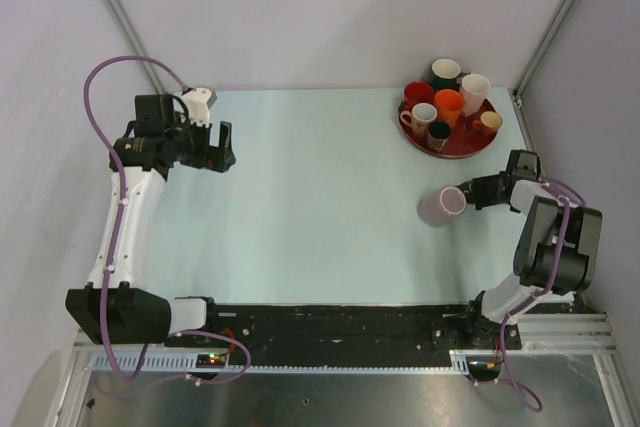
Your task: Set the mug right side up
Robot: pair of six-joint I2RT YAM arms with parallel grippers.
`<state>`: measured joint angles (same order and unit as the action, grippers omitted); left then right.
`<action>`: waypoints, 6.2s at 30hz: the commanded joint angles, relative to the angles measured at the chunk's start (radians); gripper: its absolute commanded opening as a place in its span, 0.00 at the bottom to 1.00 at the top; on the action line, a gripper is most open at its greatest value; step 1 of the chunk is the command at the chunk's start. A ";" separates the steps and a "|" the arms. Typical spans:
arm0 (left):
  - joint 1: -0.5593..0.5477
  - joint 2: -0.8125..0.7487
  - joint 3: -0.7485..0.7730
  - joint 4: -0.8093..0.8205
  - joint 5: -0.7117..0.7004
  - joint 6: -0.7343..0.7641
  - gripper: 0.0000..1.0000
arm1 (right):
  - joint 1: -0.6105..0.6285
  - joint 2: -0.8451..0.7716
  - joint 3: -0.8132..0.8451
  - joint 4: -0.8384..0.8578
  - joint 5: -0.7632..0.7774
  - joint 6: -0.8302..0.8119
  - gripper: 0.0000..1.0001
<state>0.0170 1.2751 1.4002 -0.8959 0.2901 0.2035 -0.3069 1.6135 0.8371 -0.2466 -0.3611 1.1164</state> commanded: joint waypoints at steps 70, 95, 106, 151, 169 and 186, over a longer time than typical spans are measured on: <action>-0.678 0.018 0.200 -0.467 -0.258 1.361 0.00 | 0.864 -0.163 1.097 -0.667 0.209 -0.921 0.99; -0.921 -0.111 0.002 -0.358 -0.657 1.817 0.00 | 1.277 0.061 1.226 -0.711 0.390 -0.909 0.91; -0.920 -0.097 0.002 -0.339 -0.656 1.792 0.00 | 1.319 0.249 1.367 -0.779 0.618 -0.908 0.69; -0.376 -0.044 -0.178 0.086 -0.320 0.606 1.00 | 0.104 0.554 1.402 -0.668 0.211 -1.119 0.00; -0.341 0.110 -0.051 0.089 -0.316 0.611 1.00 | 0.142 0.756 1.496 -0.693 0.270 -1.604 0.00; -0.330 0.149 0.003 0.089 -0.332 0.616 1.00 | 0.169 0.827 1.470 -0.603 0.389 -1.637 0.11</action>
<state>-0.3237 1.4269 1.3548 -0.8276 -0.0410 0.8284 -0.1471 2.4226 2.2841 -0.8913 -0.0525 -0.4915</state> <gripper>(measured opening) 0.995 0.133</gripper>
